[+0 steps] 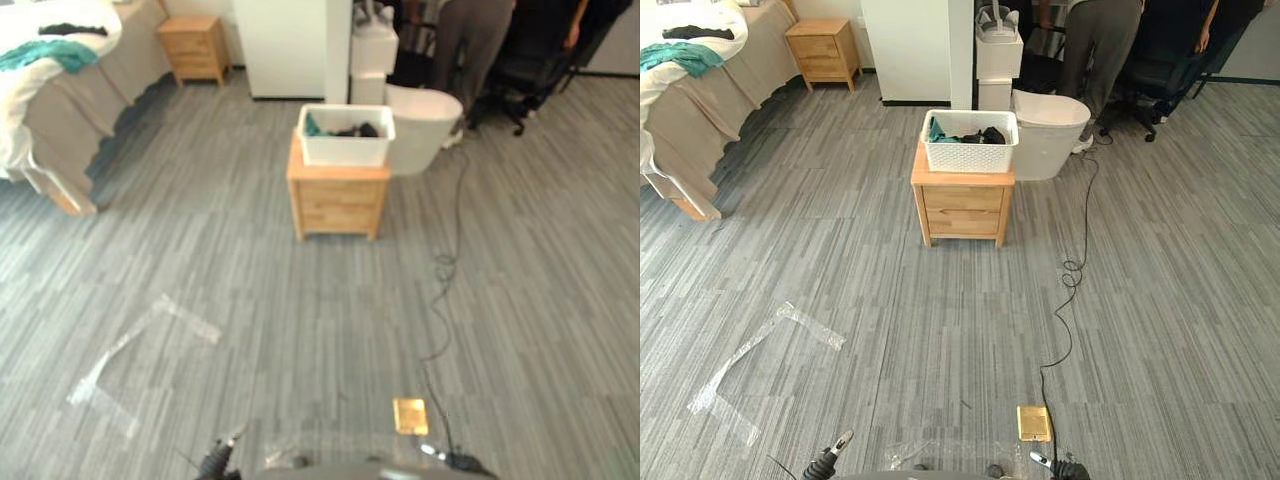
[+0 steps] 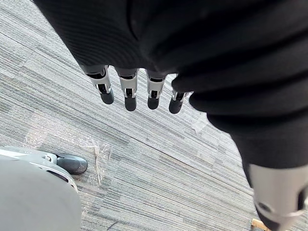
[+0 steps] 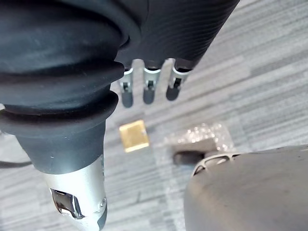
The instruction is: Pick up the laundry basket with both hands and put the clothes into the washing machine.
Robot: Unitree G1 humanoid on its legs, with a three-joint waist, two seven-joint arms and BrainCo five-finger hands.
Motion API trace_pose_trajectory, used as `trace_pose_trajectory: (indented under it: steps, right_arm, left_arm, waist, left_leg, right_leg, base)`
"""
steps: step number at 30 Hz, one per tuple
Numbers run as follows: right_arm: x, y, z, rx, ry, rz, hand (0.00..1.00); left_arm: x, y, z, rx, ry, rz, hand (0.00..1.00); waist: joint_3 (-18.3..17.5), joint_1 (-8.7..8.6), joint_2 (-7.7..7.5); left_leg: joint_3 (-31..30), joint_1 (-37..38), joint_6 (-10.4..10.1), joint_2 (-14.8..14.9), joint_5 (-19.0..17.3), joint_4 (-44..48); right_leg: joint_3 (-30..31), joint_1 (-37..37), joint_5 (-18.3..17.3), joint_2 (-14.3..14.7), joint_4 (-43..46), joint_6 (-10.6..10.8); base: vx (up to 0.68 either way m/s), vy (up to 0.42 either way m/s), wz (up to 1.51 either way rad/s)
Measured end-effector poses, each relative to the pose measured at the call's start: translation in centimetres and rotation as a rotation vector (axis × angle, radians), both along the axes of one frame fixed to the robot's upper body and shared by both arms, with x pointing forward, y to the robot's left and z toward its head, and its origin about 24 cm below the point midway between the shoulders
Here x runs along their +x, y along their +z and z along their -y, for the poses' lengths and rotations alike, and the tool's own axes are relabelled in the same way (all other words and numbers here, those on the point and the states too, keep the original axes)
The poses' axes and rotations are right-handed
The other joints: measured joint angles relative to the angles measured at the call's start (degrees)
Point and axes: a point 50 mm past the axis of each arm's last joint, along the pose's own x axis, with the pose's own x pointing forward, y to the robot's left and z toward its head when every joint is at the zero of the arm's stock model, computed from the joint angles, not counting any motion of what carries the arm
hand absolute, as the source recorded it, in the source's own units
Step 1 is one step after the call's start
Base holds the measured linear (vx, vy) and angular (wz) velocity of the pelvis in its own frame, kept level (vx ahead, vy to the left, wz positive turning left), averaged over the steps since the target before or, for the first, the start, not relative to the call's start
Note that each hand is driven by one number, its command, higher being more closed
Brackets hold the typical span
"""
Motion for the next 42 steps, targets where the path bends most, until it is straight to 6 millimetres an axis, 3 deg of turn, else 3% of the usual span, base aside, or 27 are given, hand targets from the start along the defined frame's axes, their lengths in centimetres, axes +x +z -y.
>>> trace_pose_trajectory:
  steps: [3, 4, 5, 6, 9, 11, 12, 15, 17, 18, 19, 20, 21, 22, 23, 26, 29, 31, 32, 33, 35, 36, 37, 38, 39, 40, 42]
  right_arm:
    - [0.2, 0.0, -0.3, 0.01, -0.019, 0.015, 0.0]
    - [0.4, 0.0, -0.5, 0.021, -0.036, 0.025, 0.0]
    - [0.6, 0.0, -0.6, 0.024, -0.04, 0.03, 0.0]
    - [0.9, 0.1, -0.6, 0.026, -0.045, 0.041, 0.0]
    - [1.5, 0.3, -0.2, 0.011, -0.02, 0.058, 0.0]
    - [2.1, 0.6, 0.4, -0.008, -0.008, 0.072, 0.0]
    - [2.5, 0.7, 0.7, -0.019, -0.006, 0.079, 0.0]
    - [3.3, 1.0, 0.9, -0.029, -0.007, 0.094, 0.0]
    - [3.0, 0.8, 0.5, -0.019, -0.01, 0.081, 0.0]
    - [2.6, 0.5, -0.2, 0.002, -0.011, 0.066, 0.0]
    - [2.5, 0.4, -0.6, 0.018, -0.009, 0.063, 0.0]
    - [2.6, 0.4, -0.9, 0.038, -0.036, 0.074, 0.0]
    - [2.9, 0.5, -0.9, 0.038, -0.037, 0.081, 0.0]
    - [3.1, 0.5, -0.7, 0.037, -0.04, 0.088, 0.0]
    - [3.0, 0.5, -0.8, 0.038, -0.038, 0.085, 0.0]
    - [3.5, 0.7, -0.7, 0.033, -0.032, 0.104, 0.0]
    - [4.3, 1.0, -0.2, 0.017, -0.036, 0.137, 0.0]
    - [5.1, 1.4, 0.4, 0.002, -0.047, 0.17, 0.0]
    - [5.1, 1.4, 0.5, 0.001, -0.052, 0.171, 0.0]
    - [4.7, 1.3, 0.5, 0.007, -0.069, 0.162, 0.0]
    - [4.1, 1.1, 0.1, 0.017, -0.07, 0.148, 0.0]
    - [3.8, 1.0, 0.1, 0.02, -0.072, 0.142, 0.0]
    - [3.7, 1.1, 0.9, 0.002, -0.067, 0.14, 0.0]
    - [3.6, 1.2, 1.5, -0.011, -0.064, 0.139, 0.0]
    - [3.6, 1.3, 2.1, -0.023, -0.058, 0.137, 0.0]
    - [3.4, 1.3, 2.4, -0.029, -0.064, 0.132, 0.0]
    - [3.0, 1.2, 2.6, -0.031, -0.102, 0.116, 0.0]
  left_arm:
    - [0.0, 0.1, -0.2, 0.004, 0.014, 0.004, 0.0]
    - [0.5, 0.2, -0.5, 0.008, 0.034, 0.017, 0.0]
    - [0.8, 0.3, -0.7, 0.013, 0.041, 0.027, 0.0]
    - [1.3, 0.5, -1.2, 0.021, 0.074, 0.047, 0.0]
    - [1.6, 0.6, -1.4, 0.017, 0.127, 0.076, 0.0]
    - [0.9, 0.4, -1.1, 0.008, 0.145, 0.057, 0.0]
    - [0.7, 0.3, -0.7, -0.005, 0.146, 0.053, 0.0]
    - [0.4, 0.1, -0.1, -0.024, 0.149, 0.041, 0.0]
    - [-0.1, 0.1, -0.3, -0.027, 0.17, 0.032, 0.0]
    - [-0.5, 0.0, -0.3, -0.025, 0.177, 0.023, 0.0]
    - [-0.4, 0.1, -0.6, -0.02, 0.18, 0.024, 0.0]
    - [0.1, 0.2, -0.9, -0.011, 0.168, 0.037, 0.0]
    - [0.2, 0.3, -1.1, -0.007, 0.165, 0.041, 0.0]
    - [0.5, 0.4, -1.2, -0.003, 0.148, 0.048, 0.0]
    - [0.9, 0.5, -1.2, -0.004, 0.137, 0.058, 0.0]
    - [2.0, 0.7, -0.9, -0.013, 0.113, 0.099, 0.0]
    - [3.7, 1.0, -0.2, -0.03, 0.095, 0.137, 0.0]
    - [5.4, 1.3, 0.1, -0.031, 0.073, 0.175, 0.0]
    - [5.4, 1.4, 0.1, -0.028, 0.073, 0.176, 0.0]
    - [5.0, 1.3, -0.4, -0.011, 0.068, 0.163, 0.0]
    - [3.7, 1.1, -1.0, 0.012, 0.08, 0.13, 0.0]
    - [3.3, 1.1, -1.5, 0.021, 0.105, 0.124, 0.0]
    - [3.1, 0.9, -0.7, -0.003, 0.133, 0.122, 0.0]
    - [3.0, 0.7, -0.1, -0.024, 0.15, 0.121, 0.0]
    - [2.6, 0.5, 0.4, -0.043, 0.174, 0.114, 0.0]
    - [2.3, 0.5, 0.4, -0.058, 0.225, 0.117, 0.0]
    - [2.1, 0.5, -0.1, -0.046, 0.234, 0.116, 0.0]
  waist:
    - [0.39, -0.13, -0.45]
    - [1.25, -0.21, -1.01]
    - [2.1, -0.09, -1.15]
    - [4.05, 0.06, -1.34]
    - [5.97, 0.67, -1.36]
    - [6.19, 1.18, -0.42]
    - [6.52, 1.94, 0.23]
    - [6.16, 3.6, 1.03]
    - [5.78, 3.58, 0.86]
    - [5.26, 4.09, -0.33]
    - [5.06, 4.25, -1.21]
    - [5.28, 3.57, -2.12]
    - [5.47, 3.27, -2.46]
    - [6.09, 2.95, -1.59]
    - [6.14, 3.08, -1.78]
    - [6.38, 2.98, -1.3]
    - [6.89, 1.62, -0.17]
    - [7.62, 1.18, 1.19]
    - [7.66, 1.31, 1.26]
    - [7.52, 1.46, 0.91]
    - [6.65, 1.14, -0.38]
    - [6.35, 0.8, -0.97]
    - [6.23, 0.01, 0.34]
    - [6.44, 0.28, 1.64]
    - [7.05, 0.69, 3.02]
    - [7.87, 1.54, 3.71]
    - [8.53, 1.74, 3.01]
  left_leg:
    - [-0.27, -0.4, 0.02, 0.15, -0.04, 0.5]
    - [-0.85, -2.56, 0.96, 0.57, -2.52, 5.42]
    - [-1.14, -4.23, 0.52, 1.03, -4.42, 9.79]
    - [-0.58, -8.54, -0.3, 2.52, -7.32, 21.59]
    - [3.03, -18.27, -1.13, 6.36, -7.79, 41.47]
    - [5.84, -23.16, -0.61, 8.51, -8.04, 40.66]
    - [6.16, -24.38, -0.66, 8.45, -7.62, 34.94]
    - [4.88, -26.35, -2.72, 7.69, -6.27, 22.72]
    - [2.55, -27.29, -1.42, 6.88, -6.78, 26.92]
    - [3.13, -26.96, 0.83, 5.28, -6.89, 29.91]
    - [3.87, -26.84, 2.71, 4.46, -8.56, 32.33]
    - [4.62, -25.21, 4.03, 3.58, -10.82, 33.69]
    - [4.81, -23.74, 4.86, 3.13, -11.31, 33.88]
    - [4.91, -18.85, 5.91, 2.88, -12.77, 33.03]
    - [4.85, -15.2, 6.03, 2.55, -13.06, 30.92]
    - [4.67, -7.14, 5.47, 2.18, -12.72, 23.49]
    - [3.19, -2.83, 4.34, 2.99, -12.75, 19.42]
    - [1.06, -0.68, 1.08, 6.22, -14.05, 18.28]
    - [0.72, 0.4, 0.17, 6.89, -14.4, 17.69]
    - [0.21, 3.66, -2.18, 8.43, -15.32, 15.52]
    - [-0.29, 6.88, -3.33, 10.14, -15.95, 13.54]
    - [-2.29, 5.22, -3.26, 11.99, -15.93, 19.46]
    - [-5.41, -1.62, -0.9, 15.82, -13.71, 33.07]
    - [-6.68, -5.44, 0.62, 18.04, -10.08, 40.62]
    - [-7.82, -10.14, 2.12, 20.51, -2.84, 48.69]
    - [-7.98, -15.43, 2.36, 23.34, -0.48, 59.7]
    - [-5.52, -19.47, 0.97, 22.89, -4.2, 67.42]
  right_leg:
    - [-0.87, 0.65, -0.04, 0.09, -0.3, -0.04]
    - [-1.68, 0.81, -1.01, 0.07, 0.35, -1.4]
    - [-2.2, 1.15, -1.54, 0.08, 0.93, -1.89]
    - [-2.87, 2.14, -3.25, 0.22, 1.9, -2.66]
    - [-2.95, 3.56, -5.27, 0.15, 3.77, -3.51]
    - [-2.45, 3.43, -6.07, -0.18, 4.33, -2.99]
    - [-1.62, 3.25, -6.44, -0.67, 4.36, -2.48]
    - [0.45, 1.82, -8.78, -2.4, 6.06, -0.62]
    - [1.46, 0.0, -13.72, -4.93, 13.55, 1.23]
    - [2.16, -2.89, -18.55, -8.27, 24.14, 3.85]
    - [2.08, -7.38, -19.9, -11.18, 36.52, 4.97]
    - [2.19, -13.31, -16.61, -14.57, 51.62, 4.32]
    - [1.94, -15.08, -15.04, -15.9, 57.72, 4.15]
    - [-0.27, -16.84, -14.29, -17.61, 67.53, 3.38]
    - [-2.06, -17.06, -14.66, -17.98, 69.62, 2.77]
    - [-8.35, -18.51, -16.04, -17.57, 62.31, 0.89]
    - [-11.05, -21.66, -15.34, -16.97, 41.64, 0.86]
    - [-8.35, -23.81, -7.36, -16.93, 25.01, 2.33]
    - [-7.45, -23.83, -5.2, -17.02, 21.61, 3.01]
    - [-5.24, -23.21, -1.53, -17.37, 16.81, 4.37]
    - [-2.69, -23.41, -1.67, -16.87, 18.95, 4.28]
    - [-1.26, -24.45, 1.54, -15.69, 23.91, 3.53]
    - [-2.15, -23.69, 1.62, -13.21, 26.34, 1.55]
    - [-3.17, -22.56, 0.02, -11.78, 26.6, 0.31]
    - [-4.02, -20.85, -1.08, -10.06, 26.26, -0.91]
    - [-4.49, -17.67, -2.26, -7.74, 24.93, -2.43]
    - [-4.43, -11.39, -2.6, -6.13, 20.25, -2.97]
  base:
    - [-0.02, -0.011, 0.13]
    - [-0.01, -0.032, 0.3]
    - [-0.06, -0.036, 0.43]
    - [-0.08, -0.024, 0.36]
    - [-0.02, 0.014, 0.15]
    - [0.1, 0.11, -0.12]
    - [0.13, 0.15, -0.32]
    - [0.29, 0.258, -0.43]
    - [0.4, 0.297, -0.42]
    - [0.43, 0.249, -0.51]
    - [0.54, 0.271, -0.43]
    - [0.45, 0.205, -0.12]
    - [0.58, 0.185, 0.09]
    - [0.5, 0.115, 0.07]
    - [0.5, 0.084, 0.08]
    - [0.4, -0.003, 0.05]
    - [0.39, -0.09, 0.34]
    - [0.45, -0.215, 0.48]
    - [0.55, -0.319, 0.24]
    - [0.48, -0.359, 0.18]
    - [0.57, -0.479, 0.34]
    - [0.56, -0.578, 0.65]
    - [0.55, -0.599, 0.55]
    - [0.51, -0.565, 0.23]
    - [0.51, -0.459, -0.17]
    - [0.58, -0.469, -0.28]
    - [0.46, -0.338, -0.2]
